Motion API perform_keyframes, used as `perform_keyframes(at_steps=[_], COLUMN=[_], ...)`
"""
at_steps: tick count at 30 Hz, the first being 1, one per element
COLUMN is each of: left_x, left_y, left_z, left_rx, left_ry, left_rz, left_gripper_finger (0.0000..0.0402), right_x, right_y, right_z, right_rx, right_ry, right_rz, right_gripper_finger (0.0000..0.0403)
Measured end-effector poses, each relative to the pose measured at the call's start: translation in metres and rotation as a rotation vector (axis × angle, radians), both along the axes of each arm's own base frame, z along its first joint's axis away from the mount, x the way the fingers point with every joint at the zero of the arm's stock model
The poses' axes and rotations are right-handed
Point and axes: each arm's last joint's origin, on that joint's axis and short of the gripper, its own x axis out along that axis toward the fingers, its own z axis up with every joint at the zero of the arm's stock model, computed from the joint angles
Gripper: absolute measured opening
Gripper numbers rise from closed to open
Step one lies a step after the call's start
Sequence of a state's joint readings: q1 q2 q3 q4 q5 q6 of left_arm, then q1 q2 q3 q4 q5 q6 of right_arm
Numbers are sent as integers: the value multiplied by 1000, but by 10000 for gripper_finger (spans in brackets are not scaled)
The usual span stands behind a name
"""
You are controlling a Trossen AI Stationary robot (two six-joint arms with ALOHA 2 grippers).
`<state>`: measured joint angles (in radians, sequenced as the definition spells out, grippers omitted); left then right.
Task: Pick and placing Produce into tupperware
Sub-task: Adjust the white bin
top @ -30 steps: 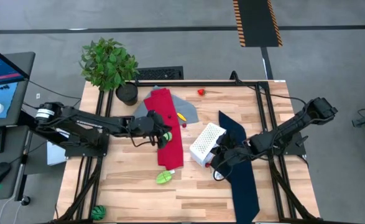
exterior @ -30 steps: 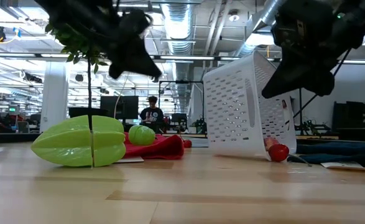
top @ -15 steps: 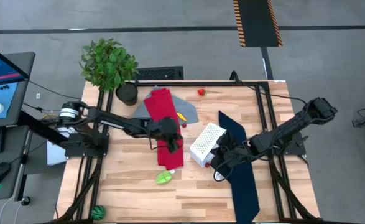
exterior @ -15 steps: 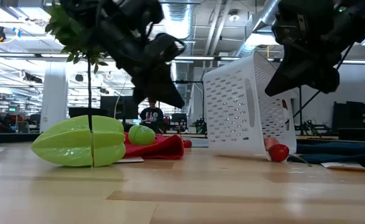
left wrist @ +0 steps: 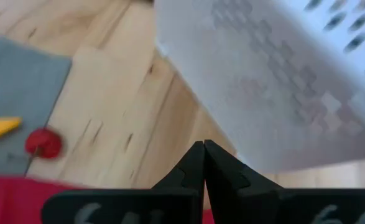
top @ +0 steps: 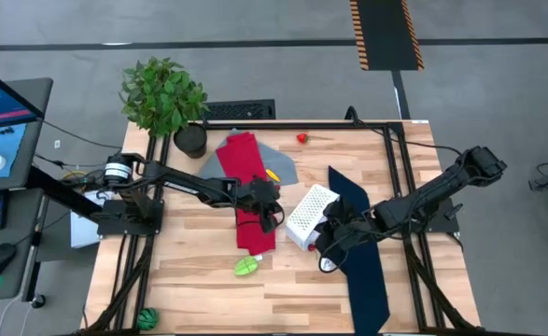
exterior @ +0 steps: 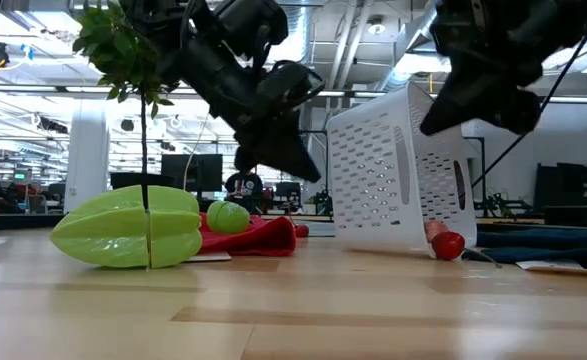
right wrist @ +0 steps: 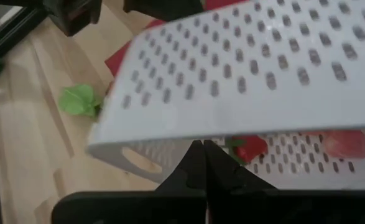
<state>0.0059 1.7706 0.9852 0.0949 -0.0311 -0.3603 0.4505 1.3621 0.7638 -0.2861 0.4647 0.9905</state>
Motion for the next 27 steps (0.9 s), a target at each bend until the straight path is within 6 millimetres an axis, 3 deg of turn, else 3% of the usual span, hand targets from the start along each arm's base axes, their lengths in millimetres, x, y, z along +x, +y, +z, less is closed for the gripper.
perform_keyframes(at_steps=[6, 22, 27], left_x=[3, 3, 9], left_y=[-3, -10, -12], left_z=[4, 4, -15], left_rx=[-41, -68, -126], left_ry=[-49, -51, -19], left_rz=[-55, -71, -91], left_gripper_finger=[0, 0, 0], right_x=[5, 17, 20], right_y=[-3, -31, -40], right_z=[9, 10, 10], right_rx=[1, 30, 44], right_ry=[18, 31, 42], right_rz=[3, 18, 16], right_gripper_finger=[11, 11, 11])
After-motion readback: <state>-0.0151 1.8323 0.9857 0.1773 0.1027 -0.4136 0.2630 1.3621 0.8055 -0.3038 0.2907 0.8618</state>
